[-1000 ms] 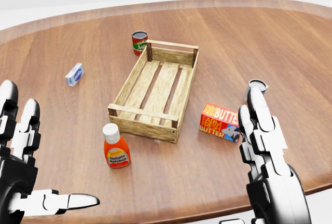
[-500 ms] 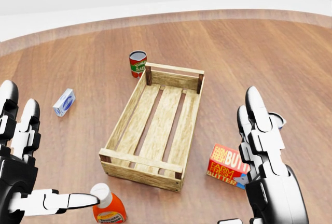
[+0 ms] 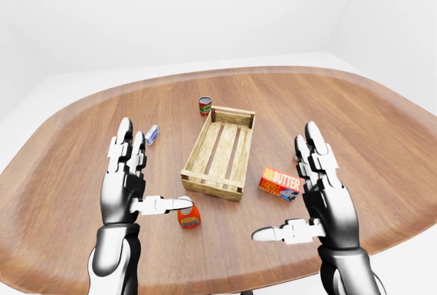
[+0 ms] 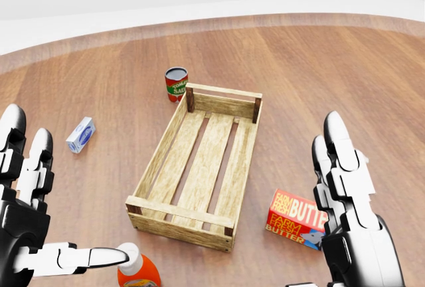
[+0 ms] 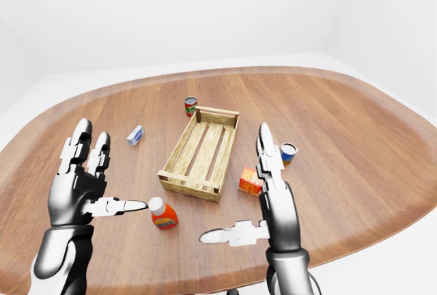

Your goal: Pick up the butter and put it in the tray.

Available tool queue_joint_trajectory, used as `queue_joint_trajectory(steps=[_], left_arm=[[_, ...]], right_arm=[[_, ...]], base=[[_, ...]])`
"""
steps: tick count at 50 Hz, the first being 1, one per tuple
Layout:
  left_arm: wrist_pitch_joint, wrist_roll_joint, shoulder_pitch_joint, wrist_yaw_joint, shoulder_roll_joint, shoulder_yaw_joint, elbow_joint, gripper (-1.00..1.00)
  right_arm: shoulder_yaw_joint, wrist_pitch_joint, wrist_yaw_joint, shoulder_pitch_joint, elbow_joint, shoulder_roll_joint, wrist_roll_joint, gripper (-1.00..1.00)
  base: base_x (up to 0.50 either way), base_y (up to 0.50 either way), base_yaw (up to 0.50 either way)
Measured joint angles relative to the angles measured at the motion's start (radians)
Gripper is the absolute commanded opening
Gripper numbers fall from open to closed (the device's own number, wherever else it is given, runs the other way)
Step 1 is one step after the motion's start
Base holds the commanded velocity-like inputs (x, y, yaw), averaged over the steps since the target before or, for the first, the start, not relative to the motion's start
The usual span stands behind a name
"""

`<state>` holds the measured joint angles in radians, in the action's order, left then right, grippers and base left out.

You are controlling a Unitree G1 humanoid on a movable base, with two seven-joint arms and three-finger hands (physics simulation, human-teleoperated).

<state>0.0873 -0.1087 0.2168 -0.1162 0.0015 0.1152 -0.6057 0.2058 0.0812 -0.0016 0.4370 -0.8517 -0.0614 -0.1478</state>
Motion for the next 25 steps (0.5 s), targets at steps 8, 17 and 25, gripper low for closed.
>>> queue_joint_trajectory(steps=[8,17,25], left_arm=[[0.000,-0.001,-0.003,0.000,0.000,-0.001,0.001,1.00],[0.000,-0.003,-0.005,-0.001,0.001,0.002,0.002,1.00],[0.000,-0.005,-0.006,0.000,0.002,0.005,0.001,1.00]], right_arm=[[0.004,-0.007,-0.002,0.007,-0.004,-0.001,-0.022,1.00],[-0.006,0.006,-0.007,0.010,-0.010,0.003,-0.010,1.00],[-0.048,0.006,0.023,0.044,-0.115,0.001,-0.036,1.00]], base=[[0.28,-0.05,0.00],[0.00,0.00,0.00],[0.00,0.00,0.00]])
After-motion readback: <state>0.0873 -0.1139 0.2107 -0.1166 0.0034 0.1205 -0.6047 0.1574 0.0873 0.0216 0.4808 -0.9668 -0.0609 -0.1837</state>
